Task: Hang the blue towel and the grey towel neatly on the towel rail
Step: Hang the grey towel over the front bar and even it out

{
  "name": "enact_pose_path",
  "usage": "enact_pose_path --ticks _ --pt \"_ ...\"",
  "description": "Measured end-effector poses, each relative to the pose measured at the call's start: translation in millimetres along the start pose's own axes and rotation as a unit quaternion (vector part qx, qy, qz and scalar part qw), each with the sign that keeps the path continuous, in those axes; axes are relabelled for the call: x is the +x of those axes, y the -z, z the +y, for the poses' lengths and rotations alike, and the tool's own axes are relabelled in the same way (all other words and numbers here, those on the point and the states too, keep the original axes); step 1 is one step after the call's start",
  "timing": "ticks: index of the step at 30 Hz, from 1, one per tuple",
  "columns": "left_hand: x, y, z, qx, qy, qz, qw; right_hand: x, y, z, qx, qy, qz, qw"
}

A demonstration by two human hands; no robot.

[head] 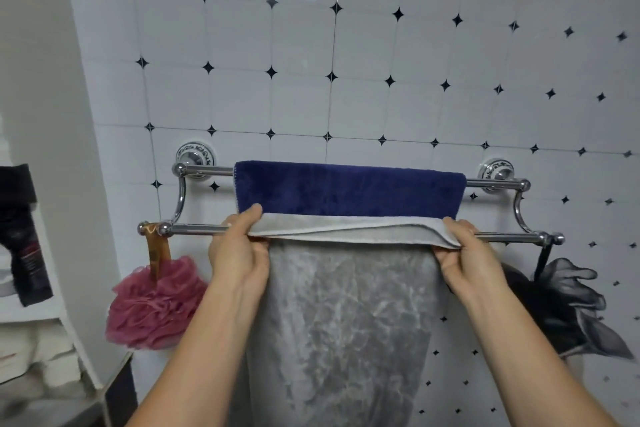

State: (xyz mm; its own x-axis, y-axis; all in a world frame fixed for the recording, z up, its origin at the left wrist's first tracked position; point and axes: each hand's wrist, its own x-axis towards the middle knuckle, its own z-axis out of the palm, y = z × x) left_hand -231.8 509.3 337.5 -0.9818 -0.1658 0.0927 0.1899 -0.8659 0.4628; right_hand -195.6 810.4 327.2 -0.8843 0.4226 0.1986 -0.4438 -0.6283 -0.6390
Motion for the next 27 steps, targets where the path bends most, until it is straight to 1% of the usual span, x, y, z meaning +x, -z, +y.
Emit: enact_pose_path --ticks 3,5,7,9,11,13,14,15,17,21,23,27 --pt "2.1 8.2 -9.1 0.073 -0.057 0.003 0.996 -5.5 -0.8 -6.1 -0.046 -0.027 0.004 0.999" --pt "0.5 12.8 -11.3 0.108 -0.089 -0.005 0.99 -10.3 -3.7 -10.0 -0.139 -0.042 0.049 0.988" --pt "-2.2 13.6 -11.1 0.125 -0.102 0.008 0.987 -15.0 -3.0 -11.2 -0.248 -0.036 0.109 0.962" --pt "-7.8 14.6 -11.4 0.155 -0.118 0.046 0.98 -17.6 1.0 -11.9 -0.313 -0.032 0.128 0.941" --pt "-14.0 18.2 -11.8 0.199 -0.132 0.104 0.965 -19.1 1.3 -14.4 -0.341 -0.054 0.116 0.931" --pt "-19.1 21.1 -10.8 0.254 -0.133 0.174 0.942 -19.0 1.4 -18.0 -0.359 -0.075 0.095 0.925" --pt "-21.4 20.2 -7.6 0.278 -0.127 0.193 0.932 -18.4 1.4 -19.1 -0.371 -0.076 0.085 0.922" --pt "-22.6 18.6 -4.3 0.294 -0.113 0.193 0.929 -19.2 0.8 -20.0 -0.382 -0.073 0.077 0.918" --pt "-23.7 15.3 3.7 0.312 -0.071 0.157 0.934 -19.1 2.2 -20.2 -0.391 -0.068 0.062 0.916" --pt "-29.9 8.2 17.9 0.344 -0.012 0.097 0.934 -27.9 5.3 -18.6 -0.377 -0.04 0.026 0.925" --pt "-35.8 3.4 19.9 0.337 -0.015 0.084 0.938 -35.2 10.4 -13.7 -0.386 -0.016 0.011 0.922" --pt "-48.4 14.9 15.6 0.364 -0.06 0.042 0.929 -49.0 37.2 3.0 -0.379 0.03 -0.007 0.925"
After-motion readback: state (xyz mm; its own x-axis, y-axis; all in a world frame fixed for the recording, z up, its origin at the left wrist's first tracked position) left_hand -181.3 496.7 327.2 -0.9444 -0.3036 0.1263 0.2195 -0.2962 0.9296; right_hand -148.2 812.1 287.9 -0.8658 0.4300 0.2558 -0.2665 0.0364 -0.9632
